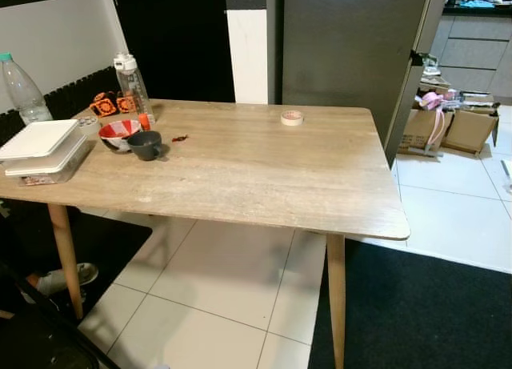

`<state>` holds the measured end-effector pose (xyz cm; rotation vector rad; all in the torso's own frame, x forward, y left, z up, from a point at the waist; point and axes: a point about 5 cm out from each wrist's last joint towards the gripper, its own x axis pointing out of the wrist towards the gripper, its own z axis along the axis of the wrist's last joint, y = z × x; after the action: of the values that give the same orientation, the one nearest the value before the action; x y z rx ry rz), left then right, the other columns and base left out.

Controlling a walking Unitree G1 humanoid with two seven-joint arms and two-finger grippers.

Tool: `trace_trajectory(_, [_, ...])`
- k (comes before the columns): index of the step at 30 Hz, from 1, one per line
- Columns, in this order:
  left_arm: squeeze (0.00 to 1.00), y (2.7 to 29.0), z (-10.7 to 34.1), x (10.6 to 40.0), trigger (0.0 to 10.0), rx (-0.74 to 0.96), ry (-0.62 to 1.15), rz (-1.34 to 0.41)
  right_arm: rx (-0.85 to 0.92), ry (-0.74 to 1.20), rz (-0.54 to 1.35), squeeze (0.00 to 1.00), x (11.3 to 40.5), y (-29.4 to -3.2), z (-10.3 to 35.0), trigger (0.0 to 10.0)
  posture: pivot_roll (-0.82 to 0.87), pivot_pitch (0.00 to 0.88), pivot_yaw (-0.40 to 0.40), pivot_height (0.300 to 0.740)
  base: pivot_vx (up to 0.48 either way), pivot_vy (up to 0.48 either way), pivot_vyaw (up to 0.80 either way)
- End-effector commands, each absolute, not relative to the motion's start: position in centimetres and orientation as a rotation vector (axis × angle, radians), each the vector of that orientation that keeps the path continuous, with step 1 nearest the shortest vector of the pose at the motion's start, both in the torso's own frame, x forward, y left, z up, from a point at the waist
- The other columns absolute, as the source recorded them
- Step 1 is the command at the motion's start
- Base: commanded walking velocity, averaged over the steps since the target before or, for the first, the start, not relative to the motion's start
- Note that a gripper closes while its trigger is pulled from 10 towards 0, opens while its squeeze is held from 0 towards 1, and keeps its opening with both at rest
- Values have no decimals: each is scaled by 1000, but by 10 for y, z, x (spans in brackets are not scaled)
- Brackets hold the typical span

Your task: Restocking fridge

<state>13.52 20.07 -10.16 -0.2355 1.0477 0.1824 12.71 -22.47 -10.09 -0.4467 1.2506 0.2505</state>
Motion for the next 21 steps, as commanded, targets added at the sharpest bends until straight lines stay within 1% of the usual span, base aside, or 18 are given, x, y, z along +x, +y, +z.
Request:
trace_trajectory(1, [0, 209, -101, 135, 10000, -210, 1055, 193, -435, 1253, 245, 1000, 127, -224, -101, 10000, -64, 0, 27, 740, 0, 0, 0])
trace_trajectory(2, [0, 209, -101, 134, 10000, -212, 1054, 195, -422, 1254, 243, 447, 127, -224, -101, 10000, -64, 0, 27, 740, 0, 0, 0])
trace_trajectory(3, [0, 209, -101, 134, 10000, -212, 1054, 195, -422, 1254, 243, 447, 127, -224, -101, 10000, -64, 0, 27, 740, 0, 0, 0])
trace_trajectory(4, [0, 209, -101, 134, 10000, -214, 1053, 197, -413, 1255, 242, 0, 126, -224, -101, 10000, -64, 0, 27, 740, 0, 0, 0])
trace_trajectory(20, [0, 209, -101, 133, 10000, -220, 1055, 205, -369, 1230, 242, 0, 128, -221, -101, 10000, -54, 0, 21, 740, 0, 0, 0])
trace_trajectory(21, [0, 209, -101, 133, 10000, -213, 1058, 197, -350, 1222, 227, 0, 128, -221, -101, 10000, -58, 0, 32, 740, 0, 0, 0])
